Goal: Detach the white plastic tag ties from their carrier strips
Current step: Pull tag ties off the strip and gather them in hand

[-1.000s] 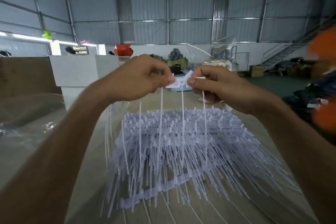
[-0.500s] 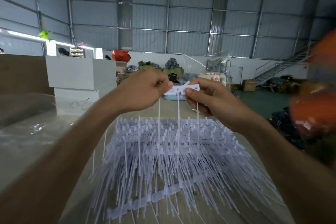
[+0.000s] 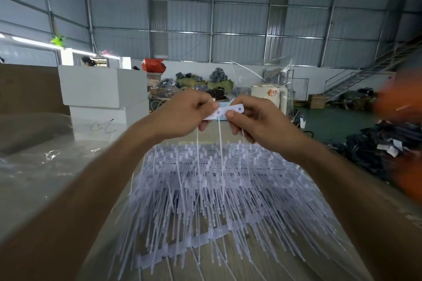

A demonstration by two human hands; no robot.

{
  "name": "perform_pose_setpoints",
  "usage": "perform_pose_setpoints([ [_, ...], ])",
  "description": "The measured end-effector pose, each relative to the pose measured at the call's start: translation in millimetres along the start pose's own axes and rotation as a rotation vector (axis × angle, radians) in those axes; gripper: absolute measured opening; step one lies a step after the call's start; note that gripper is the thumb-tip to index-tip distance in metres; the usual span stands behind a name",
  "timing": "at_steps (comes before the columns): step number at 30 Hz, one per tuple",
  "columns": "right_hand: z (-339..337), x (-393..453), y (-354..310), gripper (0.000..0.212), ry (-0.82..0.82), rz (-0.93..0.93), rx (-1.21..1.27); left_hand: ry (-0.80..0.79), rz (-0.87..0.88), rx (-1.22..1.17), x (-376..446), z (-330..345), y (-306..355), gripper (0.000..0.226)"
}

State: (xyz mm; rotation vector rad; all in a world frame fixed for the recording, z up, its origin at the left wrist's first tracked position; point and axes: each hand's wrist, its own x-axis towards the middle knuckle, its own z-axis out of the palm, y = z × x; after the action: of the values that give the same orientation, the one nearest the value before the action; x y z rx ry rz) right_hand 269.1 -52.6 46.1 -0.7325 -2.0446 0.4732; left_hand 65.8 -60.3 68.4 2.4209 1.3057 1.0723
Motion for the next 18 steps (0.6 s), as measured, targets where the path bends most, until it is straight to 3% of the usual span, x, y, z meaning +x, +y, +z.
perform_pose_setpoints([
  [4,-2.5,1.7,3.7,0.016,0.035,-0.11,-0.069,-0.022,-0.006,-0.078,-1.6,-7.9,-0.1,0.04],
  [12,-0.1,1.5,4.2,0.015,0.137,-0.317,-0.447,-0.021,-0.073,-0.219,-2.4,-9.4,3.5,0.04],
  [15,-0.5,0.9,4.2,0.012,0.128,-0.304,-0.474,-0.01,-0.061,-0.266,-3.2,-7.5,5.3,0.044],
  [18,0.4,0.8,6.8,0.012,0.128,-0.232,-0.502,0.004,0.013,-0.135,-2.0,-8.8,6.6,0.042],
])
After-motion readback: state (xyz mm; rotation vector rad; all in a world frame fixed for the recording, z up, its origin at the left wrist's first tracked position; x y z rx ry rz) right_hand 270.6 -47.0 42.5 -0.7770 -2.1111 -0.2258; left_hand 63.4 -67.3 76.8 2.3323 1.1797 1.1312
